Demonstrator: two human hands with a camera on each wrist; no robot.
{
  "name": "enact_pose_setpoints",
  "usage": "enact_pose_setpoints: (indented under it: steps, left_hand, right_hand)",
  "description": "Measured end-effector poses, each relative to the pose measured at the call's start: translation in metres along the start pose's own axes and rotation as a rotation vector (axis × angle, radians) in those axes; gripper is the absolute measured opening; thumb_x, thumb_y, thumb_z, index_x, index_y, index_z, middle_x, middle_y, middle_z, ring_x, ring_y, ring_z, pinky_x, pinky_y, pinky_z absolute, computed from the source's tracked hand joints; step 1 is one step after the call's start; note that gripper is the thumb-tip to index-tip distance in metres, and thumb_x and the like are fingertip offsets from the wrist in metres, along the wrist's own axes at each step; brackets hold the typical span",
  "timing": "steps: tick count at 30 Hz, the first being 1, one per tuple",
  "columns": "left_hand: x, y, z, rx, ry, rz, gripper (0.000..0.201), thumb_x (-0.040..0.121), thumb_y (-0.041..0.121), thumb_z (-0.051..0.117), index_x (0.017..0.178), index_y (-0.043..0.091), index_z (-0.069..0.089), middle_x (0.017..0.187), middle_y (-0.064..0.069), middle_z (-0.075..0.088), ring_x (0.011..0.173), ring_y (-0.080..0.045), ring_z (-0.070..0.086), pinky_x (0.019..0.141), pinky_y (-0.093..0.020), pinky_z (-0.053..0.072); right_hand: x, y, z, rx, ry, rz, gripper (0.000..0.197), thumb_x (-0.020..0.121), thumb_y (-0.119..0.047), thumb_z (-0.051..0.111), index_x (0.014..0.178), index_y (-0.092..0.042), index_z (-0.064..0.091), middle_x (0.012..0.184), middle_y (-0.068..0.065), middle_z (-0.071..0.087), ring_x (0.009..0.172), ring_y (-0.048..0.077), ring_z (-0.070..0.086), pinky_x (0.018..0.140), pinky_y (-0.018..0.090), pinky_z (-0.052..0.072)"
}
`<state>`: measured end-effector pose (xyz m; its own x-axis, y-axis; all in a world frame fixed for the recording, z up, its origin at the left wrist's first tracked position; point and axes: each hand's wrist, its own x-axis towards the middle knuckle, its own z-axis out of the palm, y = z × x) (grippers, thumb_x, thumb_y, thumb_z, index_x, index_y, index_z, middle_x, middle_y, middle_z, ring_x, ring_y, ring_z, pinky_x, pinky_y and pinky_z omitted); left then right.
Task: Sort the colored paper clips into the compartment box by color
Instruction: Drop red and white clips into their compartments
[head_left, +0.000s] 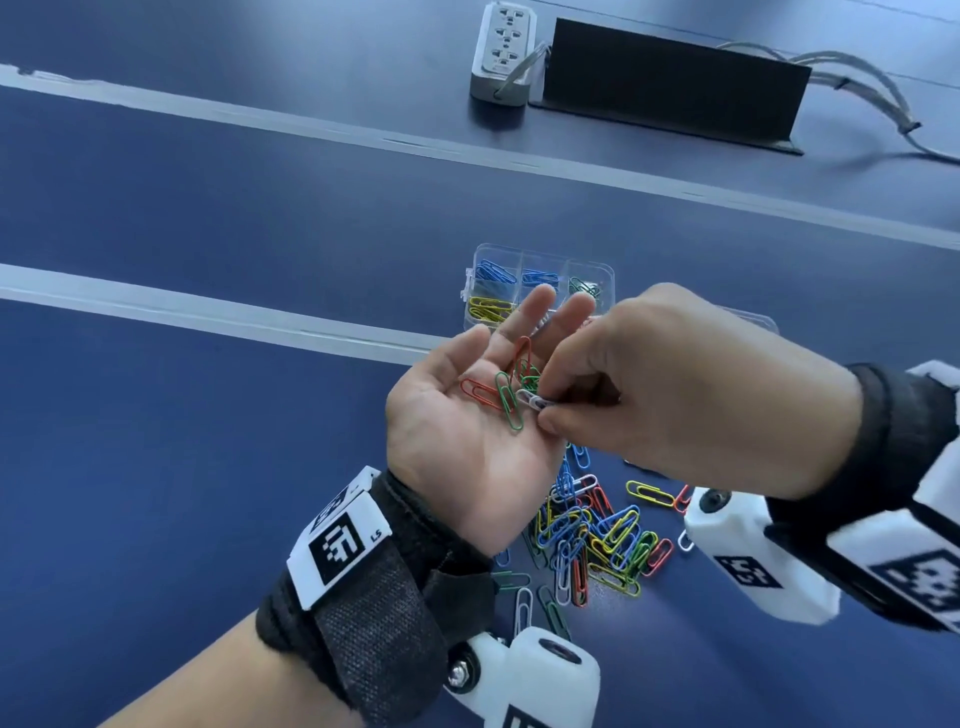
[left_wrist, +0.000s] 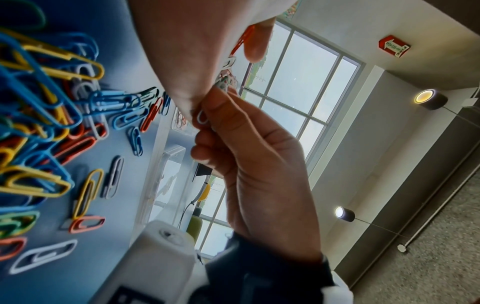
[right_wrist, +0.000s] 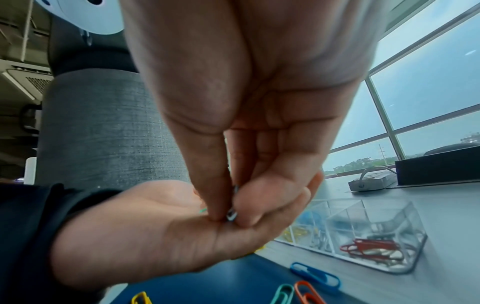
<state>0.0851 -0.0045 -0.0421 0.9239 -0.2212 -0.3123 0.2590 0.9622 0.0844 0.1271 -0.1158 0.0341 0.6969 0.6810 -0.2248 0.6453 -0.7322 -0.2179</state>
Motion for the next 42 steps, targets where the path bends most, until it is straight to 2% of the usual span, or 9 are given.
enact_pose_setpoints:
  steps: [5, 9, 15, 20, 24, 29, 34, 37, 42]
  left_hand:
    - [0.002, -0.004, -0.006, 0.014, -0.003, -0.015, 0.041, 0.085, 0.02, 0.034, 0.111, 0.002, 0.06, 0.102, -0.018, 0.065, 0.089, -0.028, 0.064, 0.077, -0.032, 0.054]
    - [0.004, -0.005, -0.006, -0.014, 0.043, 0.034, 0.031, 0.081, 0.016, 0.041, 0.095, 0.001, 0.063, 0.093, -0.016, 0.064, 0.089, -0.029, 0.061, 0.094, -0.039, 0.042]
    - [0.002, -0.007, -0.006, 0.045, 0.088, 0.035, 0.011, 0.078, 0.016, 0.043, 0.075, 0.01, 0.052, 0.069, -0.004, 0.042, 0.059, -0.02, 0.04, 0.061, -0.029, 0.04]
    - [0.003, -0.006, -0.005, 0.049, 0.098, 0.042, 0.012, 0.079, 0.015, 0.042, 0.071, 0.011, 0.048, 0.067, -0.005, 0.042, 0.056, -0.02, 0.039, 0.058, -0.027, 0.041]
    - [0.004, -0.003, -0.006, 0.035, 0.115, 0.029, 0.02, 0.083, 0.02, 0.039, 0.076, 0.009, 0.054, 0.069, -0.006, 0.046, 0.058, -0.02, 0.043, 0.06, -0.028, 0.044]
    - [0.006, -0.002, -0.009, 0.006, 0.068, 0.011, 0.033, 0.085, 0.021, 0.037, 0.085, 0.004, 0.065, 0.077, -0.012, 0.064, 0.065, -0.027, 0.061, 0.069, -0.035, 0.056]
    - [0.004, -0.002, -0.006, 0.018, 0.048, -0.005, 0.039, 0.084, 0.021, 0.036, 0.101, 0.001, 0.064, 0.104, -0.02, 0.067, 0.095, -0.035, 0.066, 0.089, -0.045, 0.05]
    - [0.003, -0.003, -0.004, 0.032, 0.068, 0.004, 0.042, 0.086, 0.022, 0.035, 0.11, -0.001, 0.061, 0.118, -0.021, 0.062, 0.108, -0.033, 0.062, 0.098, -0.046, 0.044]
    - [0.002, -0.006, -0.004, 0.033, 0.064, 0.003, 0.058, 0.084, 0.023, 0.035, 0.134, -0.005, 0.043, 0.088, -0.013, 0.057, 0.068, -0.021, 0.055, 0.058, -0.023, 0.04]
  right_hand:
    - [-0.003, 0.0, -0.009, 0.038, -0.035, -0.017, 0.014, 0.076, -0.034, 0.061, 0.078, -0.026, 0.072, 0.066, -0.002, 0.067, 0.074, 0.009, 0.052, 0.066, 0.023, 0.041]
    - [0.003, 0.001, -0.024, 0.106, -0.075, -0.001, 0.021, 0.069, -0.04, 0.057, 0.075, -0.029, 0.073, 0.055, -0.022, 0.063, 0.067, 0.002, 0.06, 0.066, 0.014, 0.043]
    - [0.034, 0.022, -0.041, 0.116, 0.015, 0.168, 0.01, 0.072, -0.037, 0.065, 0.07, -0.029, 0.071, 0.052, -0.01, 0.064, 0.048, -0.002, 0.054, 0.052, 0.016, 0.045]
    - [0.062, 0.022, -0.025, -0.038, -0.067, 0.236, 0.011, 0.079, -0.03, 0.066, 0.076, -0.022, 0.072, 0.049, -0.006, 0.056, 0.051, 0.005, 0.05, 0.054, 0.017, 0.042]
    - [0.069, 0.019, -0.018, -0.046, -0.08, 0.235, 0.02, 0.079, -0.037, 0.067, 0.081, -0.018, 0.073, 0.05, -0.007, 0.052, 0.057, 0.012, 0.05, 0.048, 0.014, 0.032]
    - [0.065, 0.022, -0.023, -0.015, -0.053, 0.204, 0.025, 0.082, -0.04, 0.063, 0.083, -0.017, 0.074, 0.059, -0.001, 0.062, 0.068, 0.021, 0.06, 0.066, 0.028, 0.051]
    - [0.039, 0.02, -0.03, 0.028, 0.24, 0.016, 0.014, 0.081, -0.029, 0.064, 0.083, -0.021, 0.075, 0.073, -0.003, 0.071, 0.07, 0.018, 0.063, 0.073, 0.03, 0.048]
    - [0.02, 0.009, -0.024, 0.071, 0.169, -0.036, 0.017, 0.077, -0.034, 0.06, 0.077, -0.024, 0.073, 0.067, -0.007, 0.07, 0.061, 0.014, 0.062, 0.065, 0.025, 0.046]
    - [0.006, 0.007, -0.007, 0.008, -0.054, 0.033, 0.017, 0.074, -0.04, 0.064, 0.083, -0.029, 0.071, 0.073, -0.007, 0.067, 0.068, 0.013, 0.059, 0.068, 0.032, 0.051]
